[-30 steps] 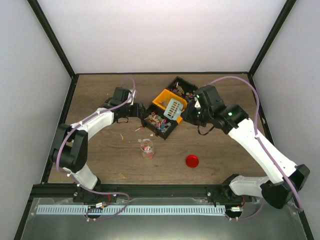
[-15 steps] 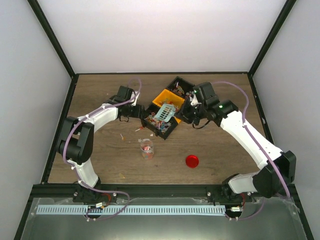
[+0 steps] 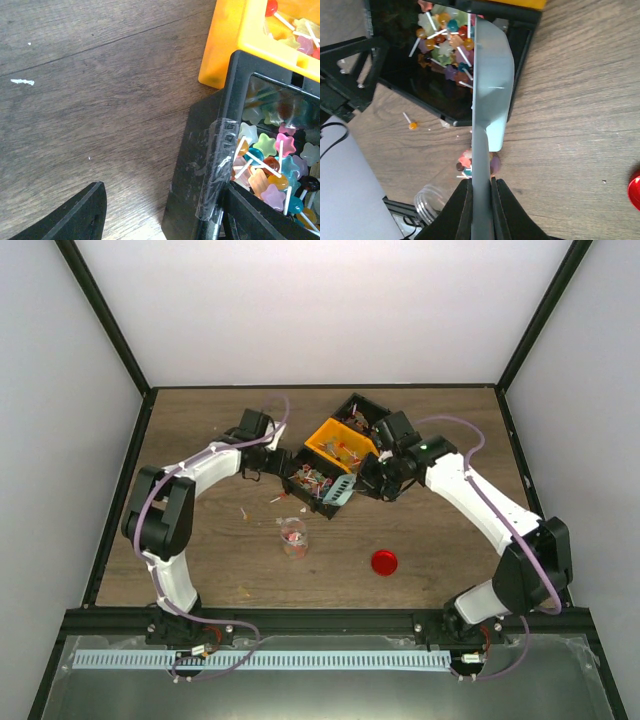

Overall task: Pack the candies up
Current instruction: Scoop the fake candies from the storage box.

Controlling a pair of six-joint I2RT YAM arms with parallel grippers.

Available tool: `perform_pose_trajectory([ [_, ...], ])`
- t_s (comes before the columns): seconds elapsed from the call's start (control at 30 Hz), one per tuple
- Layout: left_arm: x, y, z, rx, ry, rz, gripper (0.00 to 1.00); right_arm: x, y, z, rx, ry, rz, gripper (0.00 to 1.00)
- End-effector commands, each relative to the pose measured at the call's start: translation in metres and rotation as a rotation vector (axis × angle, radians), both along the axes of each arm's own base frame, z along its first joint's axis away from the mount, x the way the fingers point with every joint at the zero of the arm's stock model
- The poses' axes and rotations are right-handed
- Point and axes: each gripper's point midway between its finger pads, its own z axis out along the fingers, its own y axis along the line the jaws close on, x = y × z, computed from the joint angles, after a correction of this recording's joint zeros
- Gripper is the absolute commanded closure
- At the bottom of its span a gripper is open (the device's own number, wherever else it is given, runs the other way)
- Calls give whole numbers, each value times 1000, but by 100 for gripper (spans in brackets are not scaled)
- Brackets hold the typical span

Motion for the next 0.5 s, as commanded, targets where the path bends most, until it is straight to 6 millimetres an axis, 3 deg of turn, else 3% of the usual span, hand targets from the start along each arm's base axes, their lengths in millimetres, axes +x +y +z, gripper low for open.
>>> perform_pose_trajectory([
  [0.0, 10, 0, 2, 26, -27, -28, 37, 13, -7, 1, -60, 14, -48, 99],
  [0.2, 16, 1, 1, 50, -37, -31, 47, 24, -9, -5, -148, 76, -60, 99],
  [0.47, 22, -13, 6, 70, -65, -49, 72, 34, -18, 1, -286, 128, -84, 99],
])
